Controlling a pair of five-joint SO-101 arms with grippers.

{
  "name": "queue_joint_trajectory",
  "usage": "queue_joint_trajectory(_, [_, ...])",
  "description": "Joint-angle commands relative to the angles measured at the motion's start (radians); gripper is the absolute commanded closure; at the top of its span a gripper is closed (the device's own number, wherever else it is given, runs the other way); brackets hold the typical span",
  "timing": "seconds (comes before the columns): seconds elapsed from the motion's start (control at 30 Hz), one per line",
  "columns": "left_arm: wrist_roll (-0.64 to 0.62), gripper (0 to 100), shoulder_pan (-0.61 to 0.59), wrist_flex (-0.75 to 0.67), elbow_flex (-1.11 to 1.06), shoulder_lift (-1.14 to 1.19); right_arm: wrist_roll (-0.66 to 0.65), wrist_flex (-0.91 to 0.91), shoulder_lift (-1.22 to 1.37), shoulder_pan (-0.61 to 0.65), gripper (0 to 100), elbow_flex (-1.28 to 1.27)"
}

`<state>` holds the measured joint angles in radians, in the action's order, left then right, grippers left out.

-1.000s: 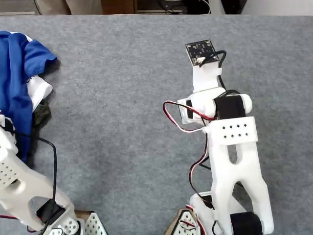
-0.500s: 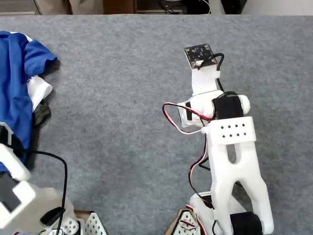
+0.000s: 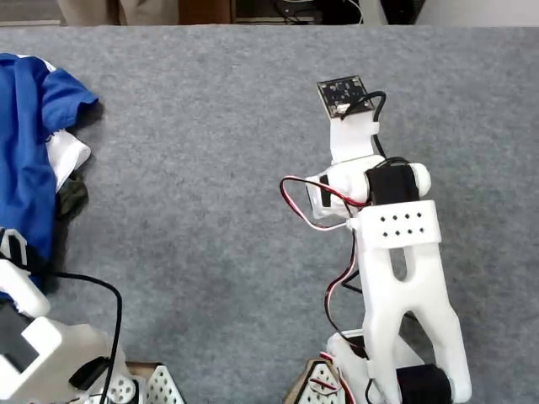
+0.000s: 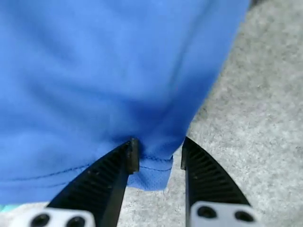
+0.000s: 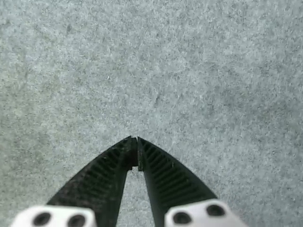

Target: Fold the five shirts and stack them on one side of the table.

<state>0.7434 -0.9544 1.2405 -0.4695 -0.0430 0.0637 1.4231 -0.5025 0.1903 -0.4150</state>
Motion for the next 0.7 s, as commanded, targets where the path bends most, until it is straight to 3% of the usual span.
queue_joint_trajectory(0.0, [0.006,84,-0.008,-0.012,-0.020,-0.010,0.003,-0.015,-0.005,0.008,99.2,-0.001])
queue_joint_trajectory(0.2, [0.006,99,-0.005,-0.015,-0.021,-0.010,0.003,-0.015,-0.005,0.008,99.2,-0.001])
queue_joint_trajectory(0.5, [-0.002,98,-0.008,0.000,-0.003,-0.024,0.003,-0.015,-0.007,0.008,99.2,0.002])
queue_joint_trajectory(0.67, [-0.038,98,0.057,0.338,0.216,-0.147,0.003,-0.011,-0.007,0.007,99.2,0.004])
